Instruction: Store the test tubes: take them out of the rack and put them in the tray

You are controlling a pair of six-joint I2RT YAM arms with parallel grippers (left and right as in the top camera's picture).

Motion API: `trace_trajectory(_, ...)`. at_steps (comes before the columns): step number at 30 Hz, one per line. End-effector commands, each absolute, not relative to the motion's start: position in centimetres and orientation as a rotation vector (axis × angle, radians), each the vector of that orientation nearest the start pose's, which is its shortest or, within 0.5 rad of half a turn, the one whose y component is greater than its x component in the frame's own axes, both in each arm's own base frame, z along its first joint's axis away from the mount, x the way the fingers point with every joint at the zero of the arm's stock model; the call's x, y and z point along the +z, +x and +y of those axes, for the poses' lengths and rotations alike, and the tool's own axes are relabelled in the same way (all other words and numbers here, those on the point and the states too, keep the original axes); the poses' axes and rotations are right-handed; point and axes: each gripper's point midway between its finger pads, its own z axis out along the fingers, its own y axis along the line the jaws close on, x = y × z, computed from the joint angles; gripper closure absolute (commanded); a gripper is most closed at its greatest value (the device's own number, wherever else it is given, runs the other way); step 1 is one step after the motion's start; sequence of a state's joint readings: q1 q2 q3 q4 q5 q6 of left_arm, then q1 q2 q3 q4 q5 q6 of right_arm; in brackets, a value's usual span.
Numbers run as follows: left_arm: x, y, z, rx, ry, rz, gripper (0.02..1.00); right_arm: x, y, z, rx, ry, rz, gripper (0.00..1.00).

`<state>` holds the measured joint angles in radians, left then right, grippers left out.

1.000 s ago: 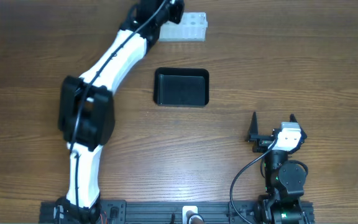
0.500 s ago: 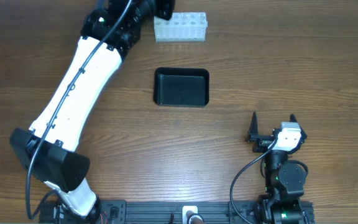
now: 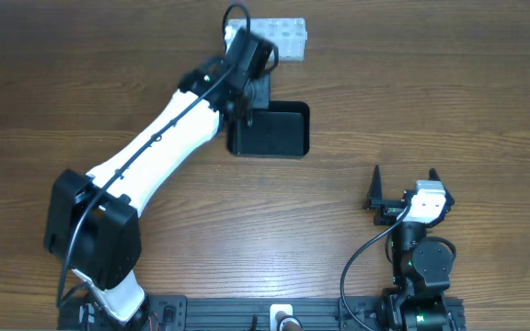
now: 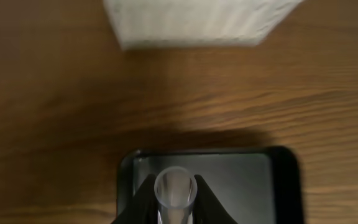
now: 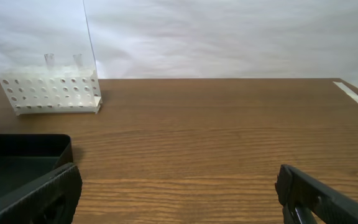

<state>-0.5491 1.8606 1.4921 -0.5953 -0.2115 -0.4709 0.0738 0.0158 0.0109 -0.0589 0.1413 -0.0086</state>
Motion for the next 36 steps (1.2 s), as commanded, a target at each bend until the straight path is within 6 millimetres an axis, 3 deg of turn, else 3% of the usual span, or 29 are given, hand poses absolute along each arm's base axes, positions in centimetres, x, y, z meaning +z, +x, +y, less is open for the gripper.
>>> trace_trajectory(1,12.1,43.0,-21.5,-0.16,-0.087,2.503,0.893,15.9,24.6,-0.8,-0.08,0.043,1.635,0.009)
trace_trajectory(19,5.8,42.5,-21.7,-0.078,-0.074,2.625,0.893,15.9,24.6,-0.8,-0.08,0.043,1.635,0.009)
trace_trajectory(31,3.2,42.1,-22.0,-0.071,-0.061,2.681,0.888,15.9,24.6,-0.8,-0.08,0.043,1.635,0.009)
trace_trajectory(36,3.3,42.5,-22.2,-0.085,-0.062,2.666,0.869,15.9,24.6,-0.8,-0.08,0.043,1.635,0.009)
